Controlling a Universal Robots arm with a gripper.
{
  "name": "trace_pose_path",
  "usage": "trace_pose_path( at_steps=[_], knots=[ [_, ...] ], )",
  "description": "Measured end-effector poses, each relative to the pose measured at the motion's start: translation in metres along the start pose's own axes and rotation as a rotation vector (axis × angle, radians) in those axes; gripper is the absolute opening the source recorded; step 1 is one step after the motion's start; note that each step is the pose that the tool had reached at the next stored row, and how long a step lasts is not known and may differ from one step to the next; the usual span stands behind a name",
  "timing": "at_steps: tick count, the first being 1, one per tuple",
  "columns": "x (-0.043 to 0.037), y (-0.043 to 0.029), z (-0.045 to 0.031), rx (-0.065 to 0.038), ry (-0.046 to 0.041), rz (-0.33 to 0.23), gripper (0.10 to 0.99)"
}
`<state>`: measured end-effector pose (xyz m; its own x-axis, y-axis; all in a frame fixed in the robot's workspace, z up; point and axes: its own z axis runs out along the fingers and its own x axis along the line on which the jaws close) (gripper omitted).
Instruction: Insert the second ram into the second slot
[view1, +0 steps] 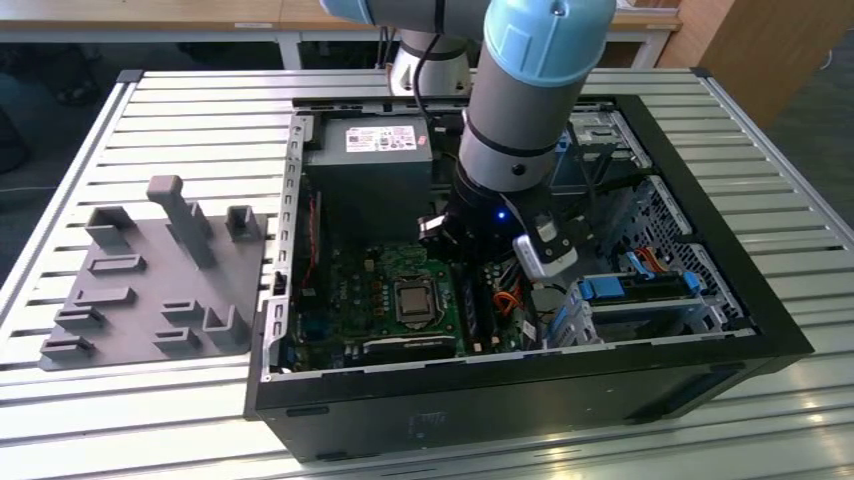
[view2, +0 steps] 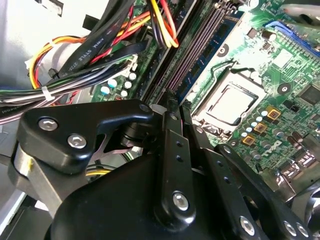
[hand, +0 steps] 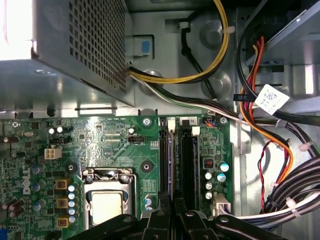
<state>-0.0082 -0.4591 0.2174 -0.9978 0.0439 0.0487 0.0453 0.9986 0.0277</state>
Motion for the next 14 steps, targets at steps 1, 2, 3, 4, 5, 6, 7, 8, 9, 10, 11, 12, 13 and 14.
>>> trace_pose_path(
  at_steps=[1,2,3,4,5,6,7,8,9,10,11,12,13,14],
  knots=[
    [-0.0001,0.0,0.0005,0.0,-0.0001,0.002,0.141],
    [-0.0001,0.0,0.001,0.0,-0.0002,0.005,0.141],
    [-0.0001,-0.0001,0.0013,0.0,-0.0002,0.01,0.141],
    [-0.0001,-0.0001,0.0016,-0.001,-0.0004,0.014,0.141],
    [-0.0001,-0.0001,0.0019,-0.001,-0.0004,0.018,0.141],
    [-0.0002,-0.0001,0.0023,-0.001,-0.0005,0.02,0.141],
    [-0.0001,-0.0001,0.0027,-0.001,-0.0005,0.02,0.141],
    [0.0,-0.0001,0.003,-0.001,-0.0006,0.021,0.141],
    [0.0002,-0.0002,0.0033,-0.001,-0.0005,0.021,0.141],
    [0.0005,-0.0003,0.0035,0.0,-0.0004,0.021,0.141],
    [0.0008,-0.0003,0.0036,0.0,-0.0003,0.021,0.141],
    [0.0011,-0.0003,0.0037,0.0,-0.0004,0.021,0.141],
    [0.0018,-0.0003,0.0039,-0.001,-0.0004,0.021,0.141],
    [0.0024,-0.0002,0.0044,-0.002,-0.0005,0.021,0.141]
  ],
)
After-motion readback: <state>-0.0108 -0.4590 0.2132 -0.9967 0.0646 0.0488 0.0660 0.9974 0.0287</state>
